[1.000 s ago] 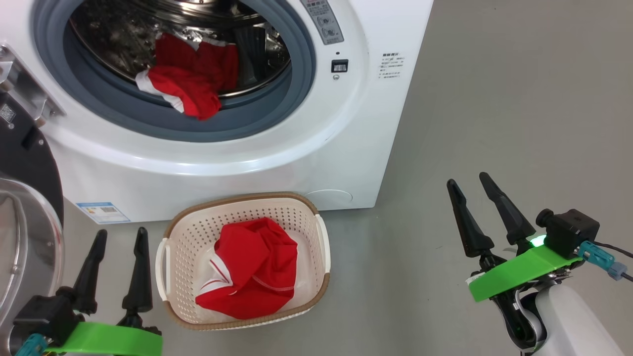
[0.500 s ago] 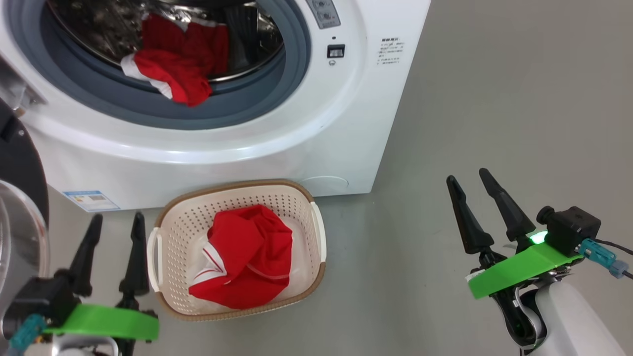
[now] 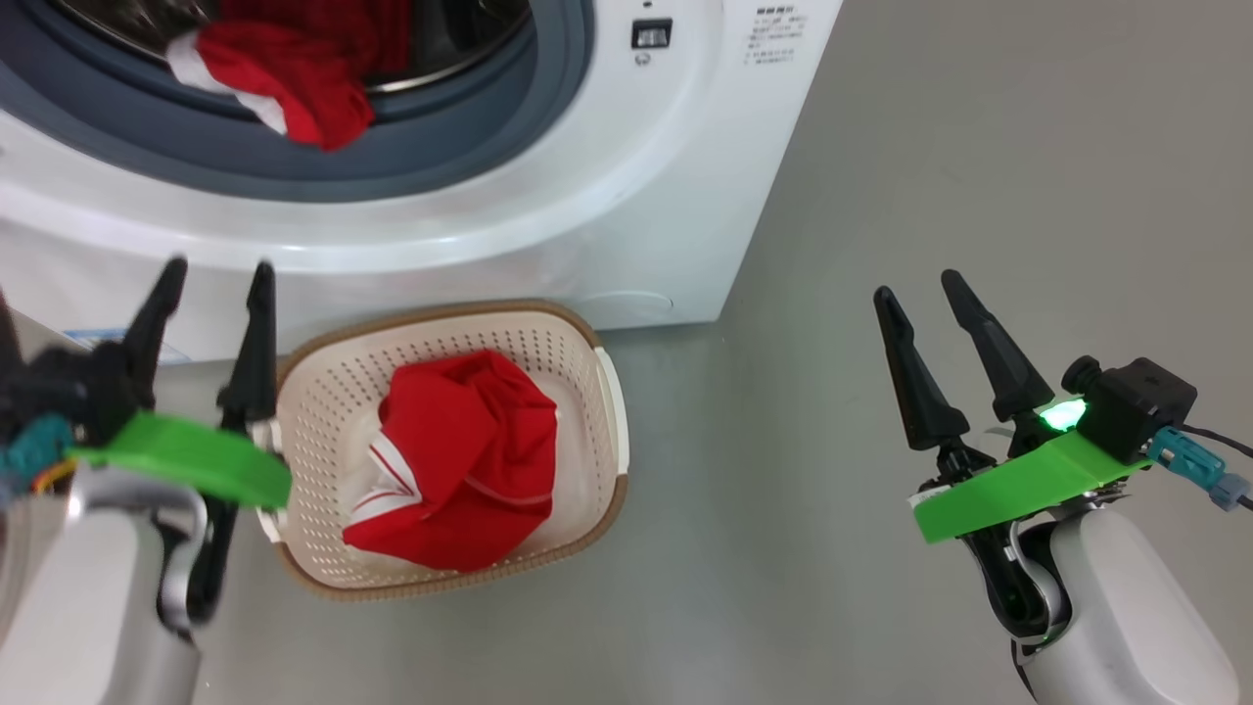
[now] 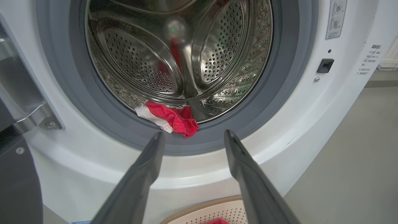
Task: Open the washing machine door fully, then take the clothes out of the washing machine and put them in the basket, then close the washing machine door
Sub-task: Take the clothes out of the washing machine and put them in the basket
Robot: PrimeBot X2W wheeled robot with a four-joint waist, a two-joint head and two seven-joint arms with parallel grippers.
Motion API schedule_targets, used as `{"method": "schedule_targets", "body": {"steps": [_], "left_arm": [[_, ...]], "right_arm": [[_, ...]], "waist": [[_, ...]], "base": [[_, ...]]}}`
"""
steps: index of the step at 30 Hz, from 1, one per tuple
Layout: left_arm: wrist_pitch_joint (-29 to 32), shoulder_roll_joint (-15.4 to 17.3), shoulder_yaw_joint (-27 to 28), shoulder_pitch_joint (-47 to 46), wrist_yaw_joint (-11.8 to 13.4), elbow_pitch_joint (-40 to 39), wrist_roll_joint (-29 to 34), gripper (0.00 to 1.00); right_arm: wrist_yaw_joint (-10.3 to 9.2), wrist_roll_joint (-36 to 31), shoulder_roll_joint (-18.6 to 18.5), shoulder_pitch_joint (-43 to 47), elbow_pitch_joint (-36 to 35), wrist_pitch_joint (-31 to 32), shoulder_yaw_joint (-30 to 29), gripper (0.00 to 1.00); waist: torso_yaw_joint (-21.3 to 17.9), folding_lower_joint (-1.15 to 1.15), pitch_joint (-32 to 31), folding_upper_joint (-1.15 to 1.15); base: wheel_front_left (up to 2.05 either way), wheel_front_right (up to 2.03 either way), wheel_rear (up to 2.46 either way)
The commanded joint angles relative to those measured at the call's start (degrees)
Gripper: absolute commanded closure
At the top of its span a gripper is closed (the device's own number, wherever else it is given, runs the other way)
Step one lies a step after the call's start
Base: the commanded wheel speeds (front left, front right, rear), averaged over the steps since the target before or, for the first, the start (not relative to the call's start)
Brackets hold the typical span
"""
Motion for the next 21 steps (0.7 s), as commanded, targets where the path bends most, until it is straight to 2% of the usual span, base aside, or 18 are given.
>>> {"method": "schedule_targets", "body": {"steps": [1,10,21], "left_arm": [[0.5,2.3,1.4,-3.8,-0.7,0.1,0.7,0.00],[4.2,3.6,-0.4,-17.6,-1.6,9.7,2.5,0.00],[8.1,4.3,-2.8,-34.2,-1.6,24.9,5.6,0.00]], "right_arm": [[0.09,-0.6,0.5,-0.7,-1.6,-0.3,1.1,0.00],[0.09,-0.7,1.9,-2.5,-2.6,-0.3,0.9,0.00],[0.09,-1.1,3.4,-4.8,-3.3,-0.3,2.0,0.00]], "waist": [[-0.9,0.00,2.3,0.00],[-2.8,0.00,7.2,0.00],[-5.0,0.00,12.8,0.00]], "base": [[0.00,0.00,0.00],[0.00,0.00,0.00],[0.00,0.00,0.00]]}}
